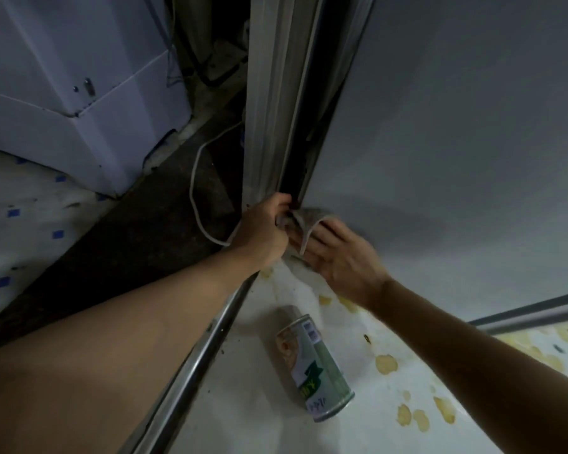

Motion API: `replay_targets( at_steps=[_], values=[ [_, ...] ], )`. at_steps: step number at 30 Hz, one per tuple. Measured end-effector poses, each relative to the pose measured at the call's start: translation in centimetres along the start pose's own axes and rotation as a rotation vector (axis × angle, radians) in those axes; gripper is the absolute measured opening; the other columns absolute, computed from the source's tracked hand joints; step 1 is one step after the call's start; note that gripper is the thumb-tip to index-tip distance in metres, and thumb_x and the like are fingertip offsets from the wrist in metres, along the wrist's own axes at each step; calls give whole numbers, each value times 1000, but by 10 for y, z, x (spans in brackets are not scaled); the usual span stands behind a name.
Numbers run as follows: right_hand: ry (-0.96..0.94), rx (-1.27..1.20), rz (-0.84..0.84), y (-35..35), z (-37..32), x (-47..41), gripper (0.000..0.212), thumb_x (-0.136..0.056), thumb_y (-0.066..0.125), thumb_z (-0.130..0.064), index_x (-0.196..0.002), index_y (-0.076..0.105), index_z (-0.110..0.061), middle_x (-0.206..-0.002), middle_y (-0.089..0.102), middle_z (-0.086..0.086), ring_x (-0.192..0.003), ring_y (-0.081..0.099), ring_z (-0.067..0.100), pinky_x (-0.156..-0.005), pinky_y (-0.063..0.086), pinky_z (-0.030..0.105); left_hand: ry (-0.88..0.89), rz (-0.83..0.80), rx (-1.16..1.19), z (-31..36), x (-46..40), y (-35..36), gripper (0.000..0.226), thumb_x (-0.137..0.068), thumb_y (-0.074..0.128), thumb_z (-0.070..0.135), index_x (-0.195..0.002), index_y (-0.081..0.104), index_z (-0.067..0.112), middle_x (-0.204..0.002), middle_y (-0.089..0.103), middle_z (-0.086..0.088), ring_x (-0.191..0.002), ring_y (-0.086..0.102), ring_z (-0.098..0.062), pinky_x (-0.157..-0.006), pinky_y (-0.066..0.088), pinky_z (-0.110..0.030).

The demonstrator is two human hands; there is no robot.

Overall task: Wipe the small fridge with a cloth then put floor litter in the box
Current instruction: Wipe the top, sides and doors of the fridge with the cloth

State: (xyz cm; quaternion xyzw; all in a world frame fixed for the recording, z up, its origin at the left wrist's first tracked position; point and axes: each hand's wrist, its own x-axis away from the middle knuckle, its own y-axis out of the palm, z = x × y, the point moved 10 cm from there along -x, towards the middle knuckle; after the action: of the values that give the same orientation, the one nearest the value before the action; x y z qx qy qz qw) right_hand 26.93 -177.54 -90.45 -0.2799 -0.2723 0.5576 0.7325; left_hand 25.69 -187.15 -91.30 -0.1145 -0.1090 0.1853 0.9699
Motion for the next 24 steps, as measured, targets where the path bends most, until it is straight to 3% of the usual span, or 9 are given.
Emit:
replay_targets(
  at_steps=[3,7,10,12,14,16,19,22,24],
  values=[
    [124,-68,60,3,20,17,58,-84,25,-20,-142,26,-18,-146,43,-4,-134,41,21,-114,16,39,13,27,-19,2,-3,3,52,-78,47,-20,-122,53,6,-116,63,-12,-112,59,-26,-101,46,-42],
    [-145,-25,-255,50,-27,23,62,-95,34,-26,-150,6,-21,-159,11,1,-146,4,27,-113,-11,44,-17,27,31,0,1,8,59,-76,39,-27,-128,47,-1,-124,57,-16,-120,53,-24,-95,42,-21],
    [-183,-5,-303,63,-41,24,67,-95,35,-24,-150,-3,-17,-159,4,7,-146,-3,29,-108,-18,44,-1,12,6,1,2,10,66,-73,35,-29,-132,43,-1,-132,53,-18,-126,49,-24,-100,40,-23],
    [-176,-18,-281,57,-36,30,65,-95,29,-21,-150,-6,-17,-159,4,6,-146,-1,28,-105,-20,42,2,3,1,1,2,12,66,-74,37,-28,-133,43,0,-134,53,-17,-128,47,-23,-107,38,-32],
    [-106,12,-186,43,-17,40,64,-90,24,-19,-149,-3,-16,-158,15,2,-145,13,25,-112,-9,42,13,2,-39,1,4,15,65,-75,42,-23,-134,44,4,-134,54,-15,-129,47,-21,-109,37,-40],
    [57,-15,-12,24,14,55,59,-90,24,-19,-147,13,-19,-153,31,-3,-140,30,21,-117,10,40,14,12,-93,0,5,16,66,-75,45,-19,-135,43,9,-134,54,-12,-130,47,-21,-107,39,-43],
    [214,-107,199,7,44,84,56,-91,25,-12,-146,30,-16,-151,32,-2,-136,31,25,-113,16,39,-2,52,-168,0,7,17,69,-77,48,-12,-140,39,15,-137,53,-9,-129,47,-25,-105,41,-43],
    [239,-46,162,16,43,89,57,-89,34,-10,-145,31,-18,-150,34,-4,-131,32,27,-108,21,41,-25,43,-173,1,8,23,74,-76,49,-10,-143,32,15,-141,48,-9,-134,42,-25,-108,38,-43],
    [82,-23,-11,42,14,86,64,-88,44,-15,-148,23,-21,-154,29,-2,-138,28,26,-116,11,42,-36,61,-192,2,11,24,76,-75,50,-9,-144,30,16,-141,49,-10,-133,43,-25,-107,39,-42]
  ],
)
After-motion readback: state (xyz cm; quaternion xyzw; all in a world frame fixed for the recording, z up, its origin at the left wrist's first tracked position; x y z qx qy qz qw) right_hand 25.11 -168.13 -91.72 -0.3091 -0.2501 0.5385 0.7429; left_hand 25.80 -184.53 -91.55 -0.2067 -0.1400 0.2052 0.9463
